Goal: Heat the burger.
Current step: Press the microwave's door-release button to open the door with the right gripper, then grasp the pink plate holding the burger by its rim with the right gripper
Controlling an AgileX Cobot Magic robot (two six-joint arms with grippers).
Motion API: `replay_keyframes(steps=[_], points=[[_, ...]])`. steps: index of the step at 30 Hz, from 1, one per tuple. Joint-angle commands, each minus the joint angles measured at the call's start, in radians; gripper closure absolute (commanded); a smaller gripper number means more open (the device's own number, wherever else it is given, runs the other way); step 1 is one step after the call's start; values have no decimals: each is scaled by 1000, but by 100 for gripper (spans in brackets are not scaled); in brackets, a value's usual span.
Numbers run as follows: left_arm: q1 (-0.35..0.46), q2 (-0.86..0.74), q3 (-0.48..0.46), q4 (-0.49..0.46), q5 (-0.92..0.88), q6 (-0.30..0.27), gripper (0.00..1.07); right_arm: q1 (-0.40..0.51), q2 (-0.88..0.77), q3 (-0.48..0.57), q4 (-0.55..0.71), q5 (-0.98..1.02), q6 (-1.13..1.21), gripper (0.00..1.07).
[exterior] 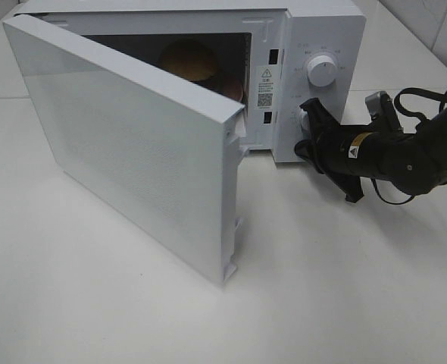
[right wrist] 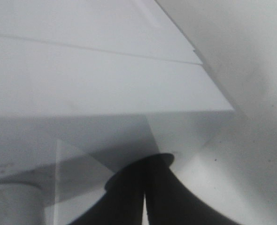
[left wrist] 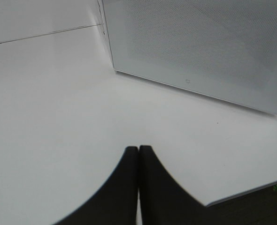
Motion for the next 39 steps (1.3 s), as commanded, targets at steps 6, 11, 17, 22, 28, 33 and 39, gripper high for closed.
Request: replay_keyframes(steps=[6,11,17,22,28,33,39], points=[[1,-21,0,1,-13,-6,106,-5,-47,11,-46,-187,35,107],[1,-21,0,1,-13,-6,106,-8,-107,84,-49,-188,-98,107],[1,-21,0,1,-13,-6,106,-8,-185,144,-117,-135,-118,107],[1,-21,0,1,-13,-6,106,-8,-220,170,-203,-77,-118,107],[1,-21,0,1,-13,-6,106,-8,-263,177,-427,-11,-118,107],[1,-21,0,1,-13,-6,106,-8,-305,177,-546,49,-158,107],[1,-21,0,1,-13,-6,106,-8,-366,177,-626,135,-367,105]])
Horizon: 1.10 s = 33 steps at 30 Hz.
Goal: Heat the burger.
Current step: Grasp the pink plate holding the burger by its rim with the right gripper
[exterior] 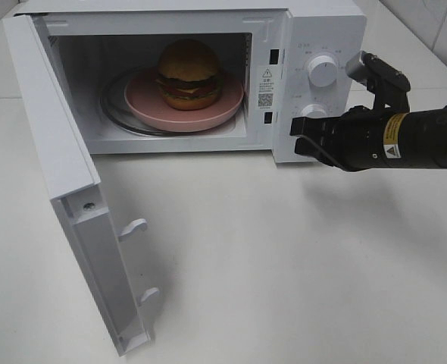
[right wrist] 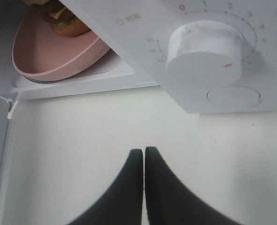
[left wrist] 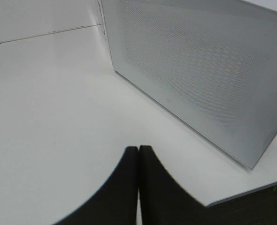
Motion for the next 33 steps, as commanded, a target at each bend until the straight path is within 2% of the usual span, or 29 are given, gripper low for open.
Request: replay_keyframes(steps=[1,20,23,27,31,33], points=[[1,-21,0,1,-13,-6,106,-1,-38,-2,-44,41,-129,105],[1,-21,0,1,-13,-6,106,-1,-81,-2,-62,158,-440,100],[1,-21,0,1,-13,-6,106,-1,-81,-4,-62,230,-471,100],[1,-21,0,1,-13,-6,106,2,-82,-21,-55,446,-413,99],[1,-21,0,1,-13,-6,106,2,-92,-23,-55,529,-355,99],[1,-21,0,1,-13,-6,106,43,-114,-24,-51,626,-352,98]])
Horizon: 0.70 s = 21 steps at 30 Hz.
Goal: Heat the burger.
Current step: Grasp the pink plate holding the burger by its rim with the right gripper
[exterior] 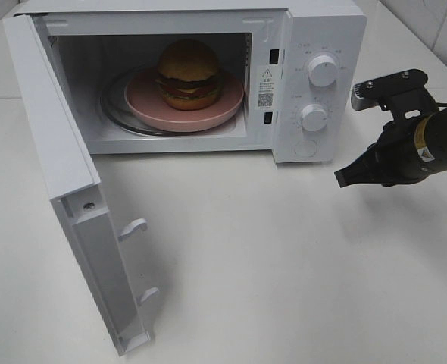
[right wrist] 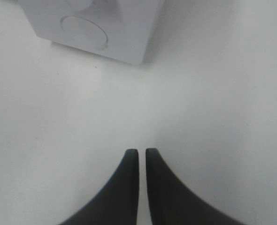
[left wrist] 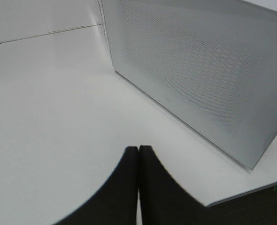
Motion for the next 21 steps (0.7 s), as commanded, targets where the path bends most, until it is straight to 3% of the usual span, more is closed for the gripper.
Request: replay_keyframes(steps=[1,3,5,6,7,8,9,10,11,14,15,17,19,21], points=[[1,-21,0,1,-13,-6,106,28,-28,-9,0,68,12,98],[1,-21,0,1,-13,-6,106,49,-31,-13,10,94,2,98],[1,-21,0,1,-13,-6,106,133,-39,-41,155,212,-121,98],[1,-21,0,1,-13,-6,106,133,-39,-41,155,212,-121,98],[1,-21,0,1,-13,-6,106,150,-39,-54,227,253,-179,98],[1,-21,0,1,-13,-6,106,170,-39,-79,388,330,-316,98],[1,-21,0,1,-13,-6,106,170,-39,-79,388,330,-316,98],[1,-21,0,1,-13,-6,106,173,-39,-91,487,356,-389,98],[1,-21,0,1,-13,-6,106,173,-39,-117,688,410,-583,98],[1,-21,0,1,-13,-6,106,173,-39,-126,760,431,-680,98],[1,-21,0,1,-13,-6,106,173,-39,-150,904,477,-840,98],[1,-21,0,1,-13,-6,106,173,-39,-160,978,499,-916,98],[1,-21,0,1,-13,-6,106,173,-39,-182,1189,548,-1116,96],[1,-21,0,1,-13,-6,106,173,-39,-182,1231,549,-1152,95]])
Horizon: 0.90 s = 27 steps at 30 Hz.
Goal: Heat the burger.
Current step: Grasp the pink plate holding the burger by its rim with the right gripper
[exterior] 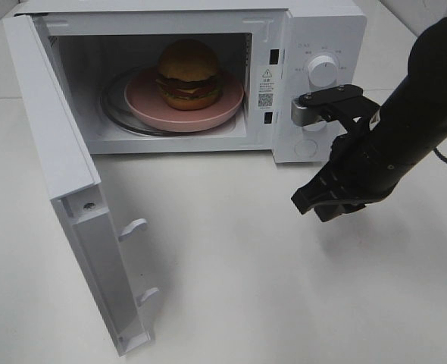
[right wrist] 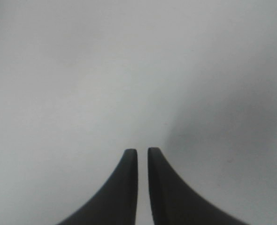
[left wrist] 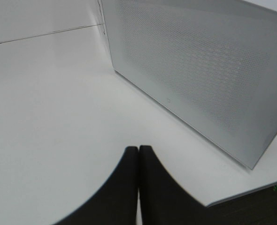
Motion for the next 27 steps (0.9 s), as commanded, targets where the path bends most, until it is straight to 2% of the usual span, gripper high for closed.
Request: replay_keyframes(steps=[1,2,4,6,7,9,10,12,14,15,21,27], points=[[1,-21,0,1,-13,-6,106,1,-14,-11,132,29,-139,95],[1,-21,0,1,-13,-6,106,1,-14,-11,189,34,-198,93],[1,-21,0,1,-13,-6,106,1,-14,-11,214,37,-224,91],[1,-21,0,1,-13,-6,106,1,-14,-11,304,37,-288,81],[1,-21,0,1,-13,-6,106,1,-14,-11,304,37,-288,81],[1,-21,0,1,-13,-6,106,1,-14,-15,382,37,-345,64],[1,-21,0,1,-13,-6,106,1,-14,-15,382,37,-345,64],[1,-21,0,1,-13,-6,106,1,-14,-40,414,55,-409,52],[1,-21,0,1,-13,-6,106,1,-14,-49,416,59,-422,49],[1,-21,0,1,-13,-6,106,1,-14,-77,416,64,-445,44],[1,-21,0,1,-13,-6,106,21,-13,-134,411,64,-533,41],[1,-21,0,1,-13,-6,106,113,4,-180,404,-22,-663,42]])
